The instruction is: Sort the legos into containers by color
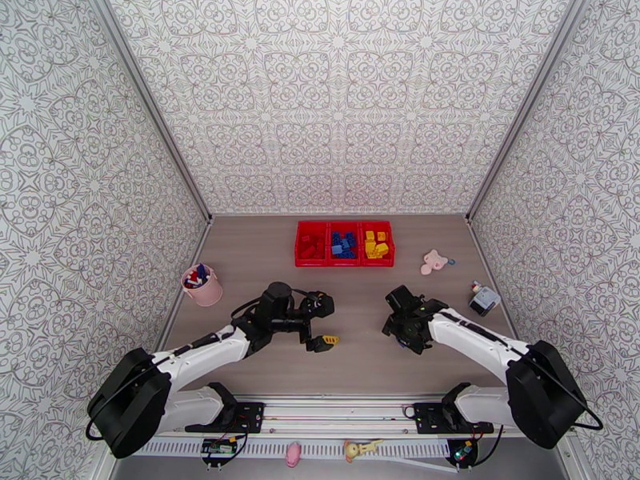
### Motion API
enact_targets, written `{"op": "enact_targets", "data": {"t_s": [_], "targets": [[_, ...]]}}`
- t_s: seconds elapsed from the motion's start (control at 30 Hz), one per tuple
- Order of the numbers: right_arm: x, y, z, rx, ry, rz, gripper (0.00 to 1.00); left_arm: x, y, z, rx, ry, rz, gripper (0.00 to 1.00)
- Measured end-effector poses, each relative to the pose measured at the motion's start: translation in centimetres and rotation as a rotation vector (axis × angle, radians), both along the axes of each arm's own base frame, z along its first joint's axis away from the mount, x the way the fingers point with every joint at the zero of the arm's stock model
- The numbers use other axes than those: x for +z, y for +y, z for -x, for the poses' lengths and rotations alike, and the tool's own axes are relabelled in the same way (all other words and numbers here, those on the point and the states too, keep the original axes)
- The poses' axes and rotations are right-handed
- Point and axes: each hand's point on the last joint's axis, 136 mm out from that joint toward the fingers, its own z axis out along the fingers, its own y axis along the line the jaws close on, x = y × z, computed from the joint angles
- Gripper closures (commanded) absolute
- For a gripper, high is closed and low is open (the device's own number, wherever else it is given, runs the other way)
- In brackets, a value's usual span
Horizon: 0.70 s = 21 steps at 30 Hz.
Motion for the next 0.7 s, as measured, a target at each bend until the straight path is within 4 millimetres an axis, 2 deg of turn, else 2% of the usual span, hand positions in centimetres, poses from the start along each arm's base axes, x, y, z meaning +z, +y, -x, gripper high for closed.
{"op": "enact_targets", "data": {"t_s": [0.4, 0.7], "targets": [[-0.7, -0.5, -0.3, -0.01, 0.006, 0.037, 0.32, -0.1, -0.1, 0.1, -0.012, -0.004, -0.003, 0.0], [-1.8, -1.1, -0.8, -0.037, 0.025, 0.059, 0.54, -0.1, -0.1, 0.1, -0.015, -0.014, -0.004, 0.0]]}}
